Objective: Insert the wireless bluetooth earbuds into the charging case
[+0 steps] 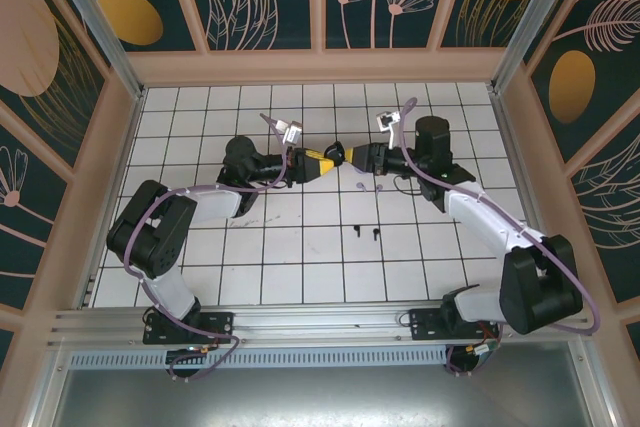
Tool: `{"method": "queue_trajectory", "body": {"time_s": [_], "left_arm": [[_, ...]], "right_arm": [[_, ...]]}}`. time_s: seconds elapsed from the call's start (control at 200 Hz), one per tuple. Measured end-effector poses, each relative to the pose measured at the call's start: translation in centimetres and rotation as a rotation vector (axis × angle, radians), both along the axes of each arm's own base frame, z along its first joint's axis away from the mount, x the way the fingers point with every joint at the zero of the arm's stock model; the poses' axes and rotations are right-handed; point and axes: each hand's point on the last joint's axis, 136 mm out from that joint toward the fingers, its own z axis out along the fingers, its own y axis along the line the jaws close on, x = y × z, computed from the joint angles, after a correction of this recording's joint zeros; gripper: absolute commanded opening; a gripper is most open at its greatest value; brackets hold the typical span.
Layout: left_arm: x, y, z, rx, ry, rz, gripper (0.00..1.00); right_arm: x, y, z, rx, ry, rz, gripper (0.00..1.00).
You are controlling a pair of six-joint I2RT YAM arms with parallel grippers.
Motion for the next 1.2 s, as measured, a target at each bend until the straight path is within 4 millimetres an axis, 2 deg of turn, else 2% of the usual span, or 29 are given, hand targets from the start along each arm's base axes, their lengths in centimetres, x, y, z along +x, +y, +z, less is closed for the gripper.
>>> {"method": "queue_trajectory", "body": {"time_s": [0.235,0.536,0.986,1.196], "left_arm": [[-0.2,0.0,0.1,-0.001,0.001,-0.011,0.0],[-0.2,0.0,0.1,-0.001,0.0,-0.015,0.0],[-0.1,0.0,0.0,0.0,0.003,-0.012,0.0],[0.1,0.0,-0.2,0.002,0.008,-0.007,0.0]], "right_arm": [[0.3,0.6,-0.4,-0.008,0.007,0.014,0.34],[0.3,0.6,-0.7,-0.016,0.012,0.016,0.23],[0.2,1.3,-1.3,-0.031,0.024,0.037,0.23],[0.4,1.5,-1.3,-0.042,0.02,0.04,0.05]]}}
